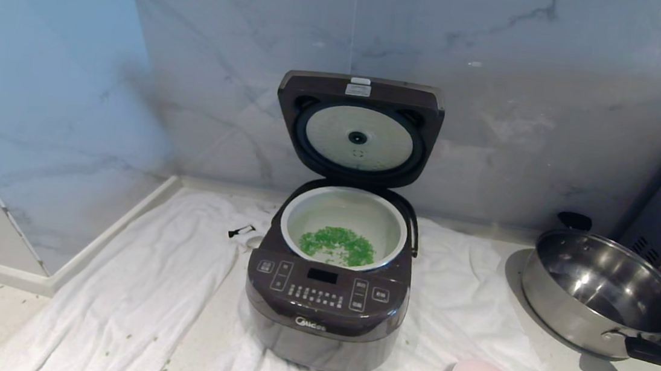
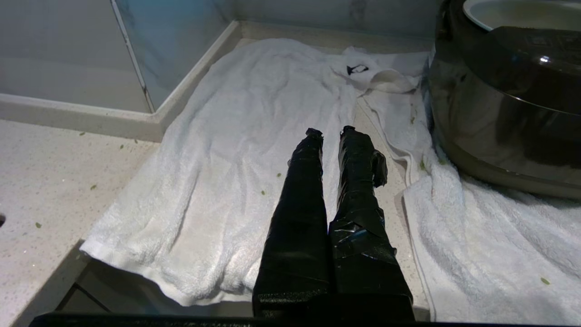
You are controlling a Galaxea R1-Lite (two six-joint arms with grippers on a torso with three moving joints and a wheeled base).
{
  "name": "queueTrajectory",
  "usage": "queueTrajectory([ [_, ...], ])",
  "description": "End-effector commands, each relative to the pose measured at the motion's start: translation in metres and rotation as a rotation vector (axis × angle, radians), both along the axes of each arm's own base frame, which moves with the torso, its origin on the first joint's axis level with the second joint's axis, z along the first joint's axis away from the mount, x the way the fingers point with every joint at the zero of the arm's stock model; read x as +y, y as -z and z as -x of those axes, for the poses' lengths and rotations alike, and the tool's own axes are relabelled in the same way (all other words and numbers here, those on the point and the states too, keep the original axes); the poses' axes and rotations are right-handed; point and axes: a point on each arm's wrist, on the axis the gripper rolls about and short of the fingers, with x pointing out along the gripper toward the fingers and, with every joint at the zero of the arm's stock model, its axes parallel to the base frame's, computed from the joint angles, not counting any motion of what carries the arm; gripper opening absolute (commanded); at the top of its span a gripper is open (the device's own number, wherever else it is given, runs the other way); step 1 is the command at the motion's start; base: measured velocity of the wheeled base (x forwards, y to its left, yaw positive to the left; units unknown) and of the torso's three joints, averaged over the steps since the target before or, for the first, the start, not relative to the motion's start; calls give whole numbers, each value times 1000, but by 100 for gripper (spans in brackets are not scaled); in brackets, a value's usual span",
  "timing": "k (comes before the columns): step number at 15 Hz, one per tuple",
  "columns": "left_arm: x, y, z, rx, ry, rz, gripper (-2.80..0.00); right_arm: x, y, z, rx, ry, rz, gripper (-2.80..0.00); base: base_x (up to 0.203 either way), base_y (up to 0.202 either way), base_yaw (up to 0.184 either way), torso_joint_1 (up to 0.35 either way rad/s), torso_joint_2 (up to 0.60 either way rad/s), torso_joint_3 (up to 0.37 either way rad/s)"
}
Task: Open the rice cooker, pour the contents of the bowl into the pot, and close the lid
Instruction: Pick up the bowl on the table
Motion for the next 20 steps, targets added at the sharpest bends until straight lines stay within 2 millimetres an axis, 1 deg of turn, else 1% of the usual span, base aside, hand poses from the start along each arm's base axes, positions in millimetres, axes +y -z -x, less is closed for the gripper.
queueTrajectory([
  [1, 0, 0, 0, 0, -1, 1, -280, 0, -20, 4, -45, 21, -19, -280, 0, 0, 0, 0, 0, 0],
  [3, 0, 0, 0, 0, -1, 1, -280, -1, -46, -4, 9, 41, -77, -280, 0, 0, 0, 0, 0, 0],
  [5, 0, 0, 0, 0, -1, 1, -280, -1, -65, -22, 103, 55, -111, -280, 0, 0, 0, 0, 0, 0],
  [7, 0, 0, 0, 0, -1, 1, -280, -1, -75, -47, 237, 70, -155, -280, 0, 0, 0, 0, 0, 0],
  [8, 0, 0, 0, 0, -2, 1, -280, -1, -77, -61, 313, 74, -189, -280, 0, 0, 0, 0, 0, 0],
  [11, 0, 0, 0, 0, -2, 1, -280, 1, -67, -105, 575, 48, -288, -280, 0, 0, 0, 0, 0, 0],
  [13, 0, 0, 0, 0, -1, 1, -280, 3, -56, -127, 751, 28, -343, -280, 0, 0, 0, 0, 0, 0],
  [14, 0, 0, 0, 0, -1, 1, -280, 4, -51, -136, 839, 8, -376, -280, 0, 0, 0, 0, 0, 0],
  [16, 0, 0, 0, 0, -1, 1, -280, 6, -41, -145, 969, -56, -446, -280, 0, 0, 0, 0, 0, 0],
  [19, 0, 0, 0, 0, -2, 1, -280, 5, -22, -162, 1124, -50, -491, -280, 0, 0, 0, 0, 0, 0],
  [20, 0, 0, 0, 0, -2, 1, -280, 3, -17, -168, 1141, -38, -501, 0, 0, 0, 0, 0, 0, 0],
])
